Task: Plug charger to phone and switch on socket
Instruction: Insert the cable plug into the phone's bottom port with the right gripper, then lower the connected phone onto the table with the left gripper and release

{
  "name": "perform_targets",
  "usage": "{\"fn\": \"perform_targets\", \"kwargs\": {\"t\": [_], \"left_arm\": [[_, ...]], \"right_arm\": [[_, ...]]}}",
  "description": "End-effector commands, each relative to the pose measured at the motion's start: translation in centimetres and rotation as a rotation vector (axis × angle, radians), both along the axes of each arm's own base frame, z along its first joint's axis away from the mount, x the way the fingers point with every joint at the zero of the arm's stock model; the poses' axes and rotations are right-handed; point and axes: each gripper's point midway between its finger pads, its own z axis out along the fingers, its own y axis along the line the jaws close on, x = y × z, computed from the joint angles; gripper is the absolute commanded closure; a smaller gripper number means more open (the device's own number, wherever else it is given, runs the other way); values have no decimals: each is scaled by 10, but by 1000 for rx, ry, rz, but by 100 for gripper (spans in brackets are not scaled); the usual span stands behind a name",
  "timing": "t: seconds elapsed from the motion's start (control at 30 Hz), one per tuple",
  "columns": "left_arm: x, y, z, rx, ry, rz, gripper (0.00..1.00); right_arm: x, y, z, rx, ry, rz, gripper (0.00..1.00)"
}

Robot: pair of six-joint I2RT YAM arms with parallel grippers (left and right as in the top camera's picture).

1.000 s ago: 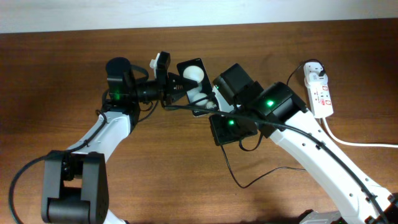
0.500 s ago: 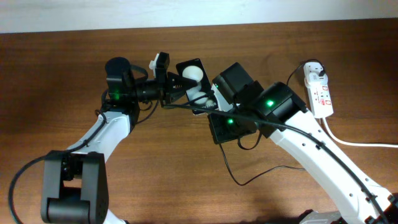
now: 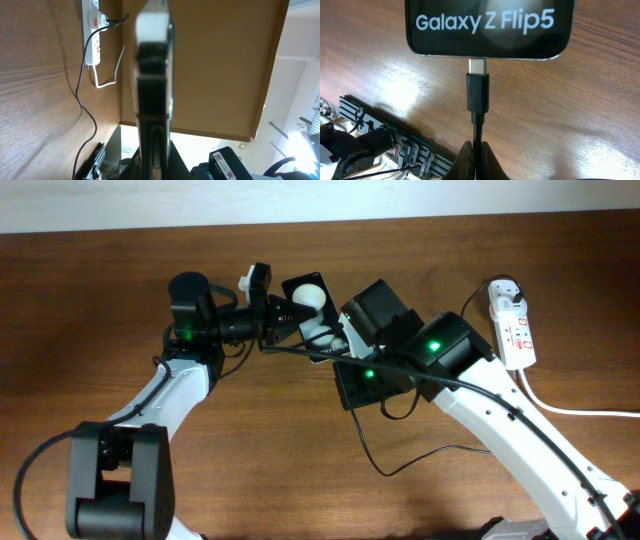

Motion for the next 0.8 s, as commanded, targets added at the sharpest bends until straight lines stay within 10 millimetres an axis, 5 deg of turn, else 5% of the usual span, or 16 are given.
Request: {"fn": "perform_targets", "kwargs": {"t": [0.0, 0.27, 0.43, 0.77], "left_arm": [[-8, -4, 10, -13, -10, -48, 100], [-9, -4, 10, -12, -28, -52, 100], [-12, -4, 22, -21, -198, -83, 100], [-43, -8, 31, -46, -304, -255, 100]], "right_arm": [[-1, -2, -6, -28, 11, -7, 96], [1, -1, -4, -20, 0, -8, 96], [10, 5, -1, 3, -38, -11, 96], [48, 23, 19, 83, -215, -35, 96]]}}
